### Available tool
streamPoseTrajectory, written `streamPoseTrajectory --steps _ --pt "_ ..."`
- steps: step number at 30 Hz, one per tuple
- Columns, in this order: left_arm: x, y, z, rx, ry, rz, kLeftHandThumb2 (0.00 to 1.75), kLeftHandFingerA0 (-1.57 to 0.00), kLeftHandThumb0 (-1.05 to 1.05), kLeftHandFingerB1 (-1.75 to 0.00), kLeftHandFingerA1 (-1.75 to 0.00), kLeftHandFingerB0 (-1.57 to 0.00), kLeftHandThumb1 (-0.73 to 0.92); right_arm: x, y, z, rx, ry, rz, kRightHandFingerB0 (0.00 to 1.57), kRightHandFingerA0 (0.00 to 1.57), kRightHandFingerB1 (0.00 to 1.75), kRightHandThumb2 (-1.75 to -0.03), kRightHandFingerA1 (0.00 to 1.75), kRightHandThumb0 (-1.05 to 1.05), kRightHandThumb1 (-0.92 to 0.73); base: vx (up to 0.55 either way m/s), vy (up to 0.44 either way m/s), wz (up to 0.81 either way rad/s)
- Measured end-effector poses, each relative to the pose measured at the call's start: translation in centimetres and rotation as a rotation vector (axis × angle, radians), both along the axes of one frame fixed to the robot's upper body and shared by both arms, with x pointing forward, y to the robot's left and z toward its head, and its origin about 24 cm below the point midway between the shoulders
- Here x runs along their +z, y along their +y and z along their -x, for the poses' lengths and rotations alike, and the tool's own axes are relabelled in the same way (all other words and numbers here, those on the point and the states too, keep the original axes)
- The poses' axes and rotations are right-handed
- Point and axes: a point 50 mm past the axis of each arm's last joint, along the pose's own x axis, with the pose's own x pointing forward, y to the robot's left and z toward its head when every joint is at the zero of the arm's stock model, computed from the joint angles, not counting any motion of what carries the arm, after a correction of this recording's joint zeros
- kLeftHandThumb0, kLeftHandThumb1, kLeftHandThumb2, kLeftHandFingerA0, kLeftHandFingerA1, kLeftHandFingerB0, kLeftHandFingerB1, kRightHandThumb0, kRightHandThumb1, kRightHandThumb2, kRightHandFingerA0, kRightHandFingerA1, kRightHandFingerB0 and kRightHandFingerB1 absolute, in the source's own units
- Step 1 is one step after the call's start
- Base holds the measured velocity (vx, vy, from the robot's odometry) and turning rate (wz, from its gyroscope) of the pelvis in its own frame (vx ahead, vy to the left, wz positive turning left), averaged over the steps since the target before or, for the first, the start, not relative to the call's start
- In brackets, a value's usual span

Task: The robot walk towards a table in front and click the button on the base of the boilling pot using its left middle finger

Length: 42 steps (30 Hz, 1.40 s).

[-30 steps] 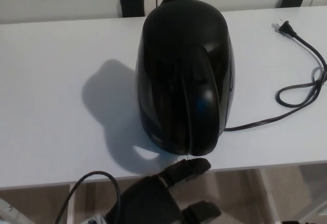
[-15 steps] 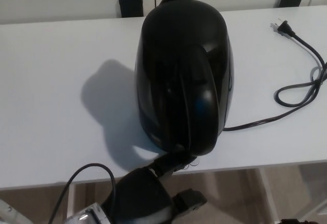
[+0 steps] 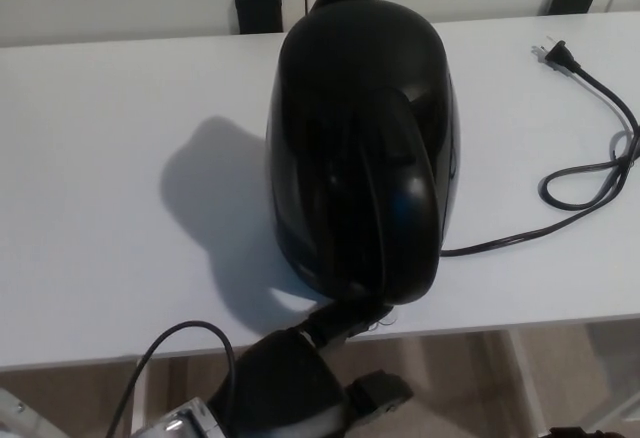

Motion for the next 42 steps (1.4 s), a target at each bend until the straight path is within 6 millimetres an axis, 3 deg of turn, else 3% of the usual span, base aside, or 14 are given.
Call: streamPoseTrajectory --steps 13,20,24,27,30,32,37,38,39,42 --pt "0.0 0.1 0.8 -0.011 -0.006 -0.001 0.67 -0.30 -0.74 -0.29 -0.31 -0.28 0.89 0.0 0.0 0.0 0.002 0.003 0.004 0.50 0.65 0.40 -0.57 0.45 -0.31 -0.57 0.00 0.000 0.00" --pt "1.4 -0.1 2.9 -0.057 -0.001 0.017 0.68 -0.25 -0.74 -0.28 -0.30 -0.25 0.89 -0.1 0.0 0.0 0.002 0.015 0.008 0.55 0.69 0.41 -0.57 0.46 -0.38 -0.60 0.00 0.000 0.00" --pt "1.8 0.1 4.2 -0.072 0.020 0.021 0.67 -0.30 -0.73 -0.30 -0.32 -0.28 0.87 -0.4 -0.2 0.2 -0.001 0.032 0.010 0.51 0.61 0.40 -0.56 0.44 -0.31 -0.57 0.00 0.000 0.00" --pt "0.5 1.2 5.7 -0.055 0.097 -0.003 0.67 -0.30 -0.74 -0.30 -0.31 -0.30 0.88 -0.5 -0.3 0.3 -0.009 0.037 0.008 0.51 0.64 0.39 -0.57 0.43 -0.32 -0.57 0.00 0.000 0.00" --pt "-2.2 3.1 6.4 0.007 0.209 -0.059 0.66 -0.25 -0.74 -0.29 -0.30 -0.23 0.88 -0.5 -0.2 0.4 -0.005 0.038 0.009 0.49 0.65 0.39 -0.57 0.44 -0.31 -0.57 0.00 0.000 0.00" --pt "-3.5 4.1 6.5 0.052 0.272 -0.089 0.68 -0.22 -0.74 -0.28 -0.29 -0.21 0.89 -0.6 -0.2 0.4 -0.003 0.040 0.009 0.49 0.65 0.39 -0.57 0.44 -0.29 -0.56 0.00 0.000 0.00" --pt "-6.8 7.1 6.0 0.193 0.399 -0.176 0.71 -0.32 -0.78 -0.28 -0.35 -0.20 0.92 -0.6 -0.1 0.4 -0.009 0.038 0.005 0.51 0.72 0.41 -0.56 0.47 -0.26 -0.55 0.00 0.000 0.00" --pt "-7.2 7.5 5.8 0.217 0.414 -0.187 1.05 -0.25 -0.78 -0.41 -0.47 -0.15 0.76 -0.6 -0.1 0.4 -0.011 0.036 0.004 0.50 0.69 0.40 -0.56 0.46 -0.26 -0.55 0.00 0.000 0.00" --pt "-7.7 8.1 5.6 0.245 0.432 -0.198 0.70 -0.35 -0.75 -0.28 -0.33 -0.22 0.92 -0.7 0.0 0.4 -0.014 0.034 0.003 0.50 0.67 0.40 -0.56 0.46 -0.27 -0.56 0.00 0.000 0.00" --pt "-8.9 9.7 5.0 0.328 0.474 -0.230 0.70 -0.35 -0.71 -0.30 -0.34 -0.25 0.92 -0.7 0.0 0.4 -0.020 0.028 0.000 0.48 0.66 0.40 -0.57 0.45 -0.28 -0.56 0.00 0.000 0.00"
